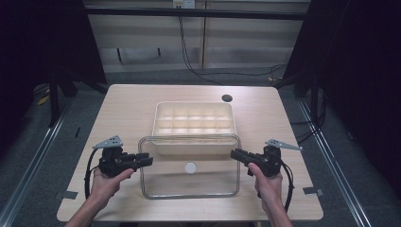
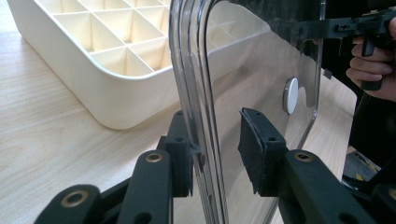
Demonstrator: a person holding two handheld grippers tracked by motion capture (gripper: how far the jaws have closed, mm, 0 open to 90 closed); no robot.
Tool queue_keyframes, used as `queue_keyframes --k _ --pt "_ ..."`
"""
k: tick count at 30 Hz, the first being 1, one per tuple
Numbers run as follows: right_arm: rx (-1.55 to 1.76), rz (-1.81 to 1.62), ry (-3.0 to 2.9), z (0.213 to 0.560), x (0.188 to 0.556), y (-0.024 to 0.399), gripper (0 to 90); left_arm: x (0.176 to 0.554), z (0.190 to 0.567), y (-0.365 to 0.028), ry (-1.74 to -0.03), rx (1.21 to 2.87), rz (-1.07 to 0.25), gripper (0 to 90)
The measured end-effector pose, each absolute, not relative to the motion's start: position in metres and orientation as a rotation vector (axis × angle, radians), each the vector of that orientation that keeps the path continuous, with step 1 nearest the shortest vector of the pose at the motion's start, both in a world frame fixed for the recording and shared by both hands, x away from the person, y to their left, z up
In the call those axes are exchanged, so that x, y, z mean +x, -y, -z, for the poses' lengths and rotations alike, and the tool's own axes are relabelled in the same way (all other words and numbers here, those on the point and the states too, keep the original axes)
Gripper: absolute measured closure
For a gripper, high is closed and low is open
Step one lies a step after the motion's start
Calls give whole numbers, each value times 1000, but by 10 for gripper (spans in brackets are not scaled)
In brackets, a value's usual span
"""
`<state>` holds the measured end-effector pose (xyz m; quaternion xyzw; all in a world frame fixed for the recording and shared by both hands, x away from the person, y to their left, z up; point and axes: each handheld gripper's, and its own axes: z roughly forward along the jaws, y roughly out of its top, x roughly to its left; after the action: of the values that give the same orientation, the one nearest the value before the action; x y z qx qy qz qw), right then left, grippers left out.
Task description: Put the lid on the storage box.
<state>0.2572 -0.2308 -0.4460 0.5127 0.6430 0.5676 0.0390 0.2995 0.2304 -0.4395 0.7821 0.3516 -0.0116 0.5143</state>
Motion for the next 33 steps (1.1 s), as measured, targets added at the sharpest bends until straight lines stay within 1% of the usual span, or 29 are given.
queue_keyframes --k 15,33 --pt "1520 -1728 -1978 430 265 227 685 306 424 -233 -834 1839 -11 663" --pt "1492 -1760 -1938 421 276 229 680 319 405 -229 -829 1808 -68 653"
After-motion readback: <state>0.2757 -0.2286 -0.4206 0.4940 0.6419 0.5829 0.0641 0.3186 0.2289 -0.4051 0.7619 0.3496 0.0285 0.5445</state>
